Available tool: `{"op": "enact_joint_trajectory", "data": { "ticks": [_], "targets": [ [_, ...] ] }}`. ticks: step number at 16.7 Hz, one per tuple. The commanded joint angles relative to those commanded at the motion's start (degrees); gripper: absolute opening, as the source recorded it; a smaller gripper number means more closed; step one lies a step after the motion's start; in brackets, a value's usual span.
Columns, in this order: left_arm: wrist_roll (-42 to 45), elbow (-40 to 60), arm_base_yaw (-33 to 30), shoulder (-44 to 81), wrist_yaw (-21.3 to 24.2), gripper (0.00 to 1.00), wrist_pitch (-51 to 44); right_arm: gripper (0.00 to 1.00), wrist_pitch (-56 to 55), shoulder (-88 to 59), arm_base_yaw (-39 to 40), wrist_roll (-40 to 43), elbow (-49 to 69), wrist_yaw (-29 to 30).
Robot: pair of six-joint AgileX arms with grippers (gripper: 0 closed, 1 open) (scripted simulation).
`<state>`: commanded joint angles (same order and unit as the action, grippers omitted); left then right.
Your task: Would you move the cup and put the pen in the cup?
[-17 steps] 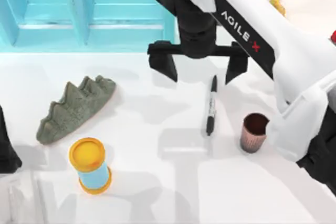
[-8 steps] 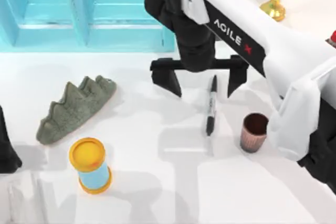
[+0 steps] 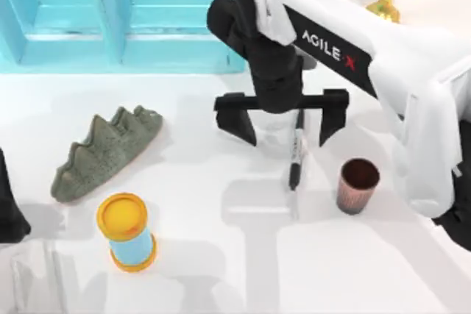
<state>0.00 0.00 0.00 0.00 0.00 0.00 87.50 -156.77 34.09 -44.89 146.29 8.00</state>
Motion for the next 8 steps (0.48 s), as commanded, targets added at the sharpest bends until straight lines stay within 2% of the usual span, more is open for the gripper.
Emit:
{"op": "enact_joint_trajectory", "data": {
  "ticks": [8],
  "targets": [
    [0.0, 0.0, 0.0, 0.0, 0.0, 1.0, 0.0, 1.0, -11.6, 5.8, -0.4, 0.4, -17.4, 0.0]
  ]
}}
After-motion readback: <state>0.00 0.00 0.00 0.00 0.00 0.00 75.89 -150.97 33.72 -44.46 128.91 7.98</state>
